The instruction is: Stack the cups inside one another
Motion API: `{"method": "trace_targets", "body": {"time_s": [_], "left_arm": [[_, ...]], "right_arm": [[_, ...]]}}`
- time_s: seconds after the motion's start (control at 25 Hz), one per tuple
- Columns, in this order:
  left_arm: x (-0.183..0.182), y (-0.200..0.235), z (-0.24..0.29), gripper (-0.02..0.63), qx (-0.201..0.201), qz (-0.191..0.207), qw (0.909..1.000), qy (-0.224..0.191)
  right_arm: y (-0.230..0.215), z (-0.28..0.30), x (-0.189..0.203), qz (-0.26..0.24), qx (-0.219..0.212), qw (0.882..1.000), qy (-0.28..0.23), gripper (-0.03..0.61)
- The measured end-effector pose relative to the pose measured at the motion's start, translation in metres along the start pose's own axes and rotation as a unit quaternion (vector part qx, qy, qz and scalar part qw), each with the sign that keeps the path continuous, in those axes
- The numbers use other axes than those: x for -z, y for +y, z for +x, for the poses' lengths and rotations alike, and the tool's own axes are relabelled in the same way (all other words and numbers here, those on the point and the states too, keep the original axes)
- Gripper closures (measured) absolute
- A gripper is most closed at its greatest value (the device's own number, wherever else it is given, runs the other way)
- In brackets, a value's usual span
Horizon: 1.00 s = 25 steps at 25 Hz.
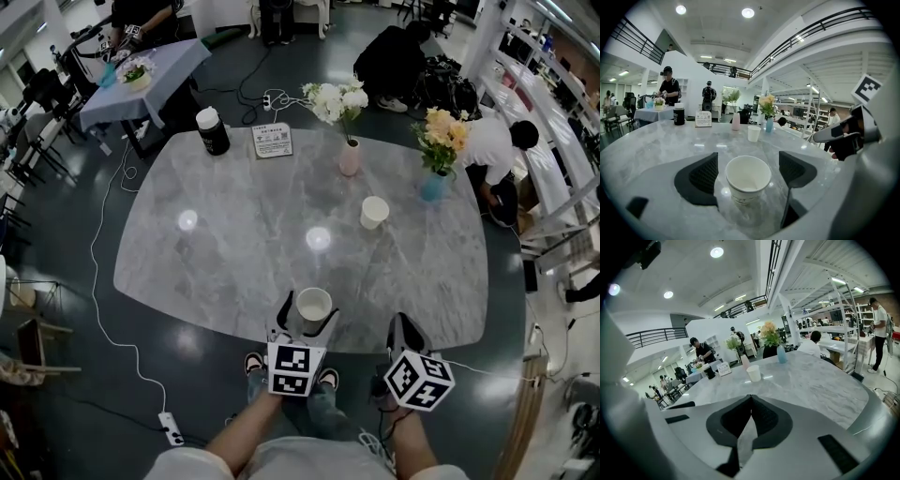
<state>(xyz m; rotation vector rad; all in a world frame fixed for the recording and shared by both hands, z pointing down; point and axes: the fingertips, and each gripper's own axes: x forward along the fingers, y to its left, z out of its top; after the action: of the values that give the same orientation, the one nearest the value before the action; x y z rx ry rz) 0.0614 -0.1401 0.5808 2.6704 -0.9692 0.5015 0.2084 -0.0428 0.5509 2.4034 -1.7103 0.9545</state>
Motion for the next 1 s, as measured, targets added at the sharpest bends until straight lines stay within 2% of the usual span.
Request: {"method": "trace_targets", "body": {"time_s": [0.2, 0.32, 0.48, 0.64, 0.88, 1.0], "left_arm": [[-0.001, 0.002, -0.003, 0.213, -0.001, -0.003, 0.9998, 0.018], [-0.012, 0.004, -0.008, 0.228, 0.0, -0.017, 0.9998, 0.008], [-0.026, 0.012, -0.016, 0.357, -0.012, -0.016, 0.9998, -0.002], [-0.039, 0.022, -0.021, 0.414, -0.021, -0.01, 0.9997, -0.012], [-0.06, 0.038, -0.034, 0.527, -0.042, 0.025, 0.9982, -0.035], [-0.071, 0.048, -0.038, 0.584, -0.048, 0.028, 0.9975, -0.044]], "right_arm": [[0.001, 0.0, 0.0, 0.0, -0.002, 1.0, 0.0, 0.572], [0.001, 0.0, -0.002, 0.002, -0.002, 1.0, -0.002, 0.572], [0.004, 0.0, -0.006, 0.006, -0.002, 1.0, -0.008, 0.572], [0.008, 0.001, -0.013, 0.01, -0.003, 1.0, -0.017, 0.572], [0.016, -0.002, -0.026, 0.018, 0.0, 0.999, -0.033, 0.572], [0.021, -0.001, -0.032, 0.02, 0.001, 0.999, -0.042, 0.572]]}}
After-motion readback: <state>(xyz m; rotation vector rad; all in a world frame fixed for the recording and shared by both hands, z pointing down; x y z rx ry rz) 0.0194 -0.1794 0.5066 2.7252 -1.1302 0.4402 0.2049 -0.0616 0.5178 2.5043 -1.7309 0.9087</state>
